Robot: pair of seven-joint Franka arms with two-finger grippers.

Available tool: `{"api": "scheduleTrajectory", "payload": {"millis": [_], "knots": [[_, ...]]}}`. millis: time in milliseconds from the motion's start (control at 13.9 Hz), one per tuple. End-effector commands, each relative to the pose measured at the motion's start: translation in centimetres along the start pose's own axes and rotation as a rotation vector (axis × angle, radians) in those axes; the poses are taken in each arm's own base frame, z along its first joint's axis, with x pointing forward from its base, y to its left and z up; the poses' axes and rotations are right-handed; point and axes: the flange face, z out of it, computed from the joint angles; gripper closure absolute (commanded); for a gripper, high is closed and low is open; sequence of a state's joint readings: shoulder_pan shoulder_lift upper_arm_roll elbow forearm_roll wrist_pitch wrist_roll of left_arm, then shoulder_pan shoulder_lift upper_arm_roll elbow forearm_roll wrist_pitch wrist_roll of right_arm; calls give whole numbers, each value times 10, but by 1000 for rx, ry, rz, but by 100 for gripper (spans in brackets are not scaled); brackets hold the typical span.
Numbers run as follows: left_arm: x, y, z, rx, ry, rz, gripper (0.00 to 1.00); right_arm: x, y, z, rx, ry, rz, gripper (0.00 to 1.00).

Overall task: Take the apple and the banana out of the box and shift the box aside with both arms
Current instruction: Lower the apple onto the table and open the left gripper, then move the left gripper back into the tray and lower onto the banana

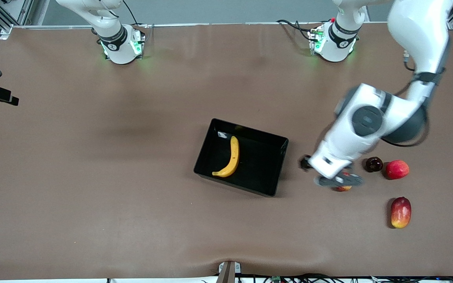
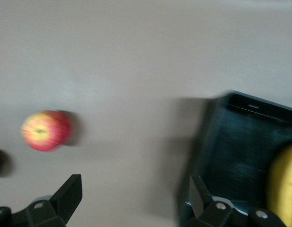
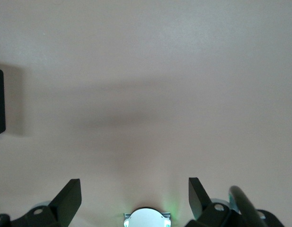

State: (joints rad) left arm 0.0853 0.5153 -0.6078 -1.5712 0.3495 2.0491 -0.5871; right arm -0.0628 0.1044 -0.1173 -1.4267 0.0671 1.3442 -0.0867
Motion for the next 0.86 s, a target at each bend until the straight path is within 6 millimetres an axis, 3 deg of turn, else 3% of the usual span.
{"api": "scheduleTrajectory", "payload": {"millis": [0,144,360,577,793], "knots": [[-34,77,8,1,-10,57,0,-4,3,-3,-6,-2,18,0],[-49,132,28,-47,-22,113,0,-3,4,-2,-5,-4,20,0],[-60,182,49,-88,-32,100,0,-3,3,-2,-6,-4,18,0],[-85,223,87,-57,6,84,0,-3,2,-3,-7,1,15,0],[-99,239,129,-40,32,67,0,-3,3,-3,-6,-1,18,0]]}}
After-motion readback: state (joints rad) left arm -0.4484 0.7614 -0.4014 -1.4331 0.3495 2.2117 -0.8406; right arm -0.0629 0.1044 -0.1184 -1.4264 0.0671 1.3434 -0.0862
